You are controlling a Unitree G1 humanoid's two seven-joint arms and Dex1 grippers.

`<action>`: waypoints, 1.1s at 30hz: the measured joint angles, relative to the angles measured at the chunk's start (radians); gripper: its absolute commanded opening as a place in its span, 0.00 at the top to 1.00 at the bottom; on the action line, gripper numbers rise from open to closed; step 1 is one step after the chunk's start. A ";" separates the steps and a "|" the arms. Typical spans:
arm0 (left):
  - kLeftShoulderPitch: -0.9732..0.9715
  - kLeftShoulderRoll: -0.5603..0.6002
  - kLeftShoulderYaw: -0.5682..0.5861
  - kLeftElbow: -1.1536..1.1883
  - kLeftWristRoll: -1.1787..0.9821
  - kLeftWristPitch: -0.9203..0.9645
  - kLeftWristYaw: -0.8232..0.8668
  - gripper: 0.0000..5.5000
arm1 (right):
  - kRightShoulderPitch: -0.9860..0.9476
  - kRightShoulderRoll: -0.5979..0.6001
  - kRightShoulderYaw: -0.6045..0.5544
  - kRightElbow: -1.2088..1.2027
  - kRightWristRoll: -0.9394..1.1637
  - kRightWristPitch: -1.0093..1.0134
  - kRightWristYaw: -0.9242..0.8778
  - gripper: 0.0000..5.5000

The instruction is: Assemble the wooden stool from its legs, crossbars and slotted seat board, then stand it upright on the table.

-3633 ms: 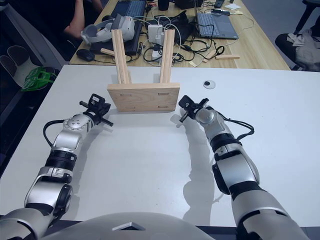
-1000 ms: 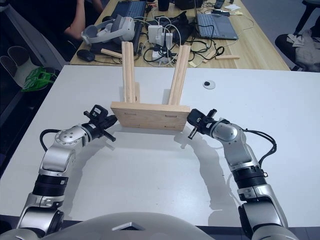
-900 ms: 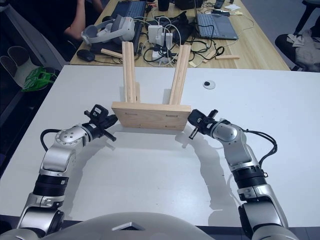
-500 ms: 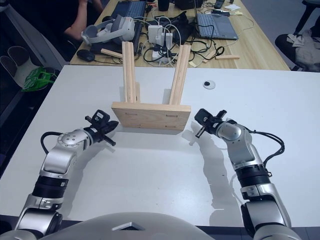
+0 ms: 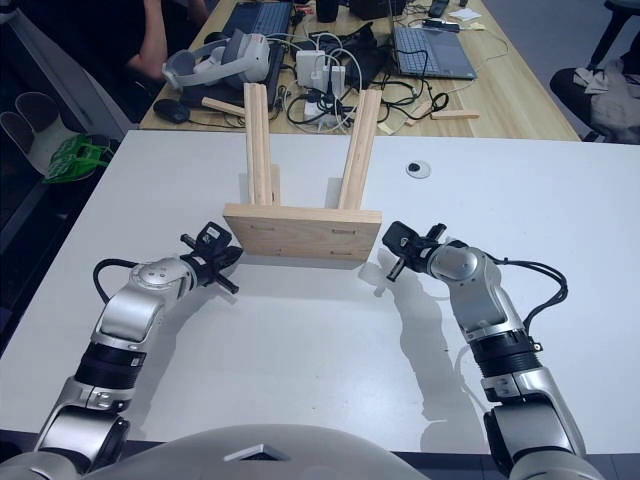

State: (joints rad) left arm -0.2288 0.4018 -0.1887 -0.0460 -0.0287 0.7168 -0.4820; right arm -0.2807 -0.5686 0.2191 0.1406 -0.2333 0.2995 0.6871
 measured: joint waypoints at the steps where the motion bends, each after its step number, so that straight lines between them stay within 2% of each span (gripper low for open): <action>1: -0.004 -0.001 0.000 0.004 0.000 0.002 0.000 1.00 | 0.000 0.000 0.000 -0.002 0.000 0.001 0.000 1.00; 33: -0.011 -0.032 0.012 -0.005 -0.013 0.076 0.037 1.00 | 0.006 0.004 -0.005 -0.018 0.042 0.056 0.018 1.00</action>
State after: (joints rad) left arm -0.2401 0.3702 -0.1764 -0.0510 -0.0418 0.7932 -0.4451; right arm -0.2750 -0.5649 0.2142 0.1231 -0.1914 0.3558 0.7054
